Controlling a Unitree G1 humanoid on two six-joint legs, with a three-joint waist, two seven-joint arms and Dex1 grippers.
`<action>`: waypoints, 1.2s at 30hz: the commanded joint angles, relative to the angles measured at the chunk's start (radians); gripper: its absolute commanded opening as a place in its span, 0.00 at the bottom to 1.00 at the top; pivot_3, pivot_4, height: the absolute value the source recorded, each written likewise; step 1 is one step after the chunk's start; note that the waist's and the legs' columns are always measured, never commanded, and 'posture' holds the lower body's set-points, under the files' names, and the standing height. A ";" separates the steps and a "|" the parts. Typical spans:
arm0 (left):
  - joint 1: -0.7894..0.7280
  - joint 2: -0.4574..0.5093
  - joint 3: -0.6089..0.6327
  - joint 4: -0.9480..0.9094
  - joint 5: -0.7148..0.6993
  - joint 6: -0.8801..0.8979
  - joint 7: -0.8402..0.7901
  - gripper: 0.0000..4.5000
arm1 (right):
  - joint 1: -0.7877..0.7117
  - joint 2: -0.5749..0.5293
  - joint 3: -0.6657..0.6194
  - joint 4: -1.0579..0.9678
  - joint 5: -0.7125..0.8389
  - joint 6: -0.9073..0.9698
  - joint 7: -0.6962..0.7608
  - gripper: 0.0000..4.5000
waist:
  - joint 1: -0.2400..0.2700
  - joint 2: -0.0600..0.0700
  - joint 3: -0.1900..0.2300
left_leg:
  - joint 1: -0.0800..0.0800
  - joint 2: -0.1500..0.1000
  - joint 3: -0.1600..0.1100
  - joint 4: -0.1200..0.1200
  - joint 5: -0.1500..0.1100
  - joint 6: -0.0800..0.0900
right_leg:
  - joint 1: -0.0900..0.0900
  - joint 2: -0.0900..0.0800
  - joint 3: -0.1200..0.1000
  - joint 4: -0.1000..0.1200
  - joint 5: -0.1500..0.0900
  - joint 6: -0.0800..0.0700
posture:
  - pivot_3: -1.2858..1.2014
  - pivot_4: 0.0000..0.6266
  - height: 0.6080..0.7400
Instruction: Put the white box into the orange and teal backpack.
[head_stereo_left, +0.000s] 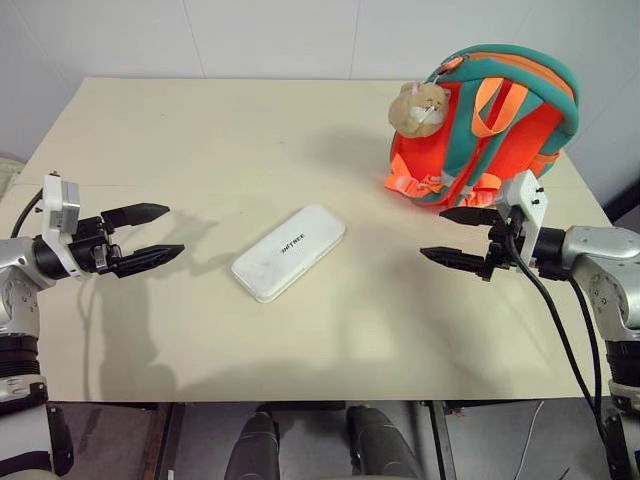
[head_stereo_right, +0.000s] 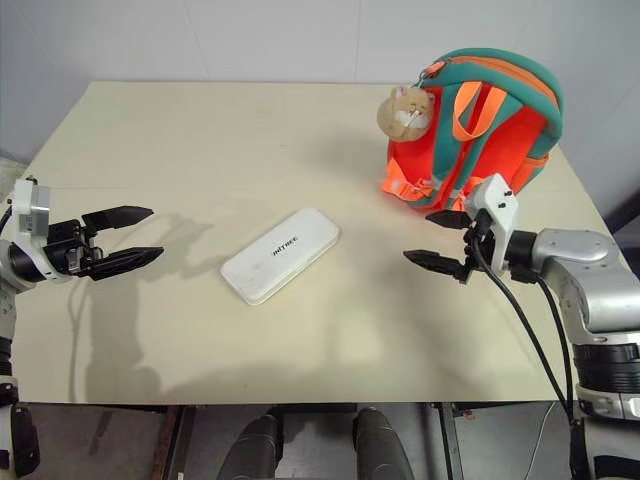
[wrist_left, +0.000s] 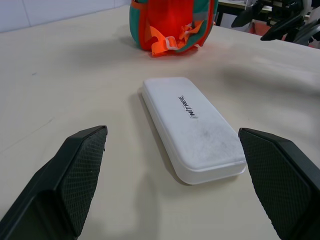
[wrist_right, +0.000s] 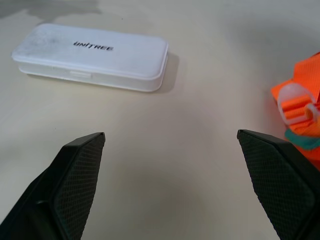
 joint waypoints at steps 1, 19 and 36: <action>0.018 0.036 0.043 -0.056 -0.033 0.011 -0.004 1.00 | -0.011 -0.014 -0.041 -0.060 0.024 -0.005 -0.012 0.99 | -0.001 0.000 0.000 | 0.000 0.000 0.000 0.000 0.000 0.000 | 0.000 0.000 0.000 0.000 0.000 0.000 | 0.52 0.24 1.00; 0.118 -0.001 0.114 -0.209 -0.075 0.054 0.129 1.00 | -0.094 0.102 0.093 -0.068 -0.018 -0.017 -0.091 0.86 | -0.002 0.000 0.000 | 0.000 0.000 0.000 0.000 0.000 0.000 | 0.000 0.000 0.000 0.000 0.000 0.000 | 0.52 0.24 1.00; 0.241 -0.053 0.081 -0.399 -0.092 0.292 0.409 0.00 | -0.321 0.323 0.231 0.284 -0.246 -0.214 -0.205 0.00 | -0.003 0.000 0.000 | 0.000 0.000 0.000 -0.001 0.000 0.000 | 0.000 0.000 0.000 0.001 0.000 0.000 | 0.52 0.24 1.00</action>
